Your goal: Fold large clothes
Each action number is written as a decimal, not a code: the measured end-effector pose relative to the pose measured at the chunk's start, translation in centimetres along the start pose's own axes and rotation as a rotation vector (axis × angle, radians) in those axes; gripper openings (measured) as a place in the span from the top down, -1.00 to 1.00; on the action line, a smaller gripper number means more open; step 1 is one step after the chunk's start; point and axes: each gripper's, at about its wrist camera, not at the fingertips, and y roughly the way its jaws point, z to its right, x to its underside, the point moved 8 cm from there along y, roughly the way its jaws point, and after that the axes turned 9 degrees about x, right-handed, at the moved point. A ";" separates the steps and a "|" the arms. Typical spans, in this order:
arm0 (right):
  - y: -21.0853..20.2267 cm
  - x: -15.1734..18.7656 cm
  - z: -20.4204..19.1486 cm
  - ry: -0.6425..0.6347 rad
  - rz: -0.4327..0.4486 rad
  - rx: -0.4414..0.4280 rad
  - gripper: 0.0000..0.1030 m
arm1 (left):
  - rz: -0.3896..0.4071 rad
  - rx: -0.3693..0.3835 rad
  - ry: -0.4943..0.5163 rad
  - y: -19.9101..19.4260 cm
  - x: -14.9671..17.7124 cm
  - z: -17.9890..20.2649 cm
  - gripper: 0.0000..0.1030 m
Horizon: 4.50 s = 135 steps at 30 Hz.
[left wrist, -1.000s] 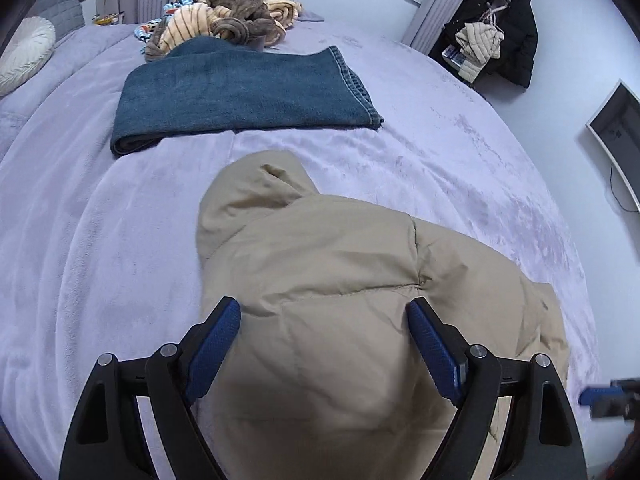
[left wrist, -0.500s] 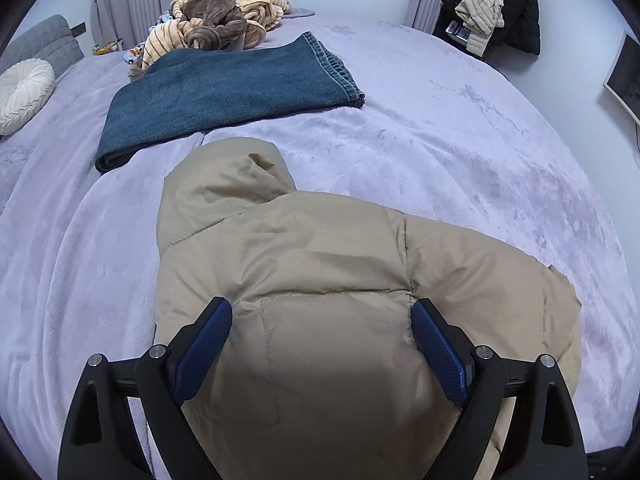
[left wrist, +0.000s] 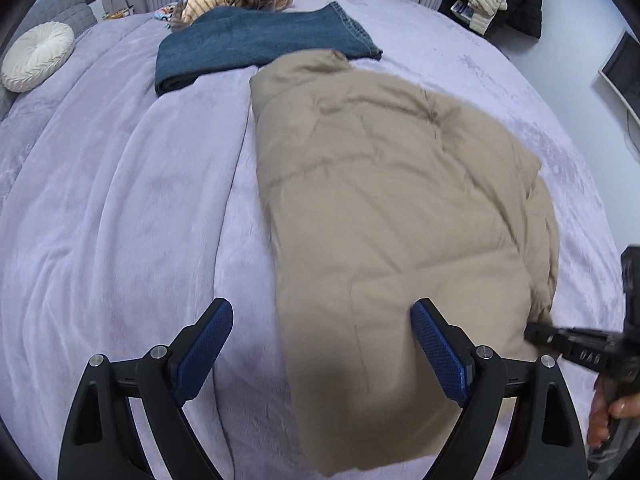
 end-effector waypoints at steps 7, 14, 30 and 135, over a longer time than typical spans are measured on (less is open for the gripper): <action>-1.8 1.2 -2.3 -0.006 -0.029 0.025 0.95 | -0.046 -0.001 -0.084 0.1 2.6 -1.0 -0.83; -4.4 3.0 -3.2 0.026 -0.032 0.016 0.92 | -0.051 -0.013 -0.071 -2.2 3.7 -0.5 -0.83; -7.2 6.6 -3.3 0.050 -0.043 0.035 0.82 | -0.042 0.006 -0.081 -6.1 5.9 0.3 -0.83; -25.8 8.2 -8.8 -0.041 0.421 0.186 -1.00 | 0.203 -0.209 -0.073 -26.2 8.6 2.4 -1.00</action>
